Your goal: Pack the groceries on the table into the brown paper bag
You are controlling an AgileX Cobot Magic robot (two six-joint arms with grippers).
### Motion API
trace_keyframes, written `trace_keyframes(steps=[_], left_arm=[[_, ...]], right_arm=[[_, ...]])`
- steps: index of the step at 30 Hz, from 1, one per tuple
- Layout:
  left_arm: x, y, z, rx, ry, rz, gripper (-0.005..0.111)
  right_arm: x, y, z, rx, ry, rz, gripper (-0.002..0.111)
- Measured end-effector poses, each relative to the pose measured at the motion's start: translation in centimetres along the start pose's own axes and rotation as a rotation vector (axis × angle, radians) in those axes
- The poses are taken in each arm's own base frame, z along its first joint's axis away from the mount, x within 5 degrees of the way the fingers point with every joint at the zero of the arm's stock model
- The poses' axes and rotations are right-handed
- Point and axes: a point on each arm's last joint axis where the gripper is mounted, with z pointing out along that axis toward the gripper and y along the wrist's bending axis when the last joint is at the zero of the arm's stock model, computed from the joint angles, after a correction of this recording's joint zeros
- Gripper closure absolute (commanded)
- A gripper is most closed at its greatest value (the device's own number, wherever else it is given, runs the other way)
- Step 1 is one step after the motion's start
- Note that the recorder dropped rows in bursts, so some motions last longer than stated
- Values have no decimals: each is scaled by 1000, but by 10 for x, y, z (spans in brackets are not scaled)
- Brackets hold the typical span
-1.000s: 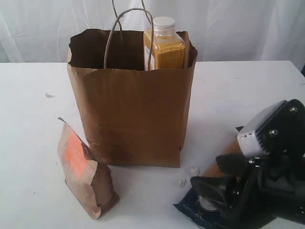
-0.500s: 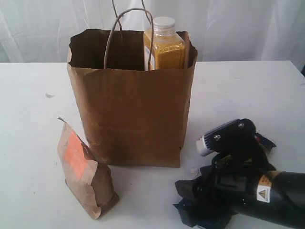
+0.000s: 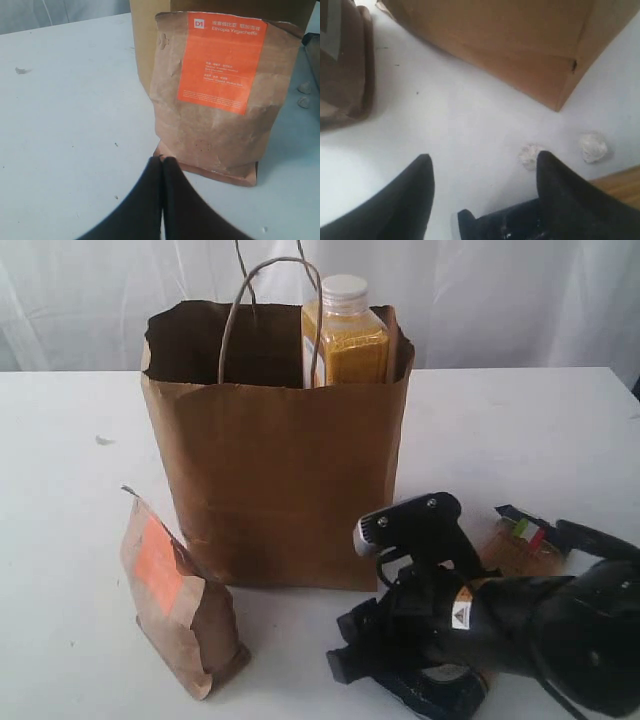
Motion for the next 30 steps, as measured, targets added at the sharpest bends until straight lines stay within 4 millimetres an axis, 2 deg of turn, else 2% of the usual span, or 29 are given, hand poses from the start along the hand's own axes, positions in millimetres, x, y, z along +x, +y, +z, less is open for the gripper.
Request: trace_keyframes(steps=[5,11,20,26,30], left_arm=[[0,0,0,0,0,0,107],[0,0,0,0,0,0,107],[0,0,0,0,0,0,107],[0,0,0,0,0,0,107],[0,0,0,0,0,0,107]], right_arm=[[-13,-4,15,14,69,-18,56],[-13,-11,29,26,175,-60,56],[-15,-12,46,30,214,-87,56],[-10,-14,56,35,239,-102,63],[-11,-14,58,36,232,-106,73]])
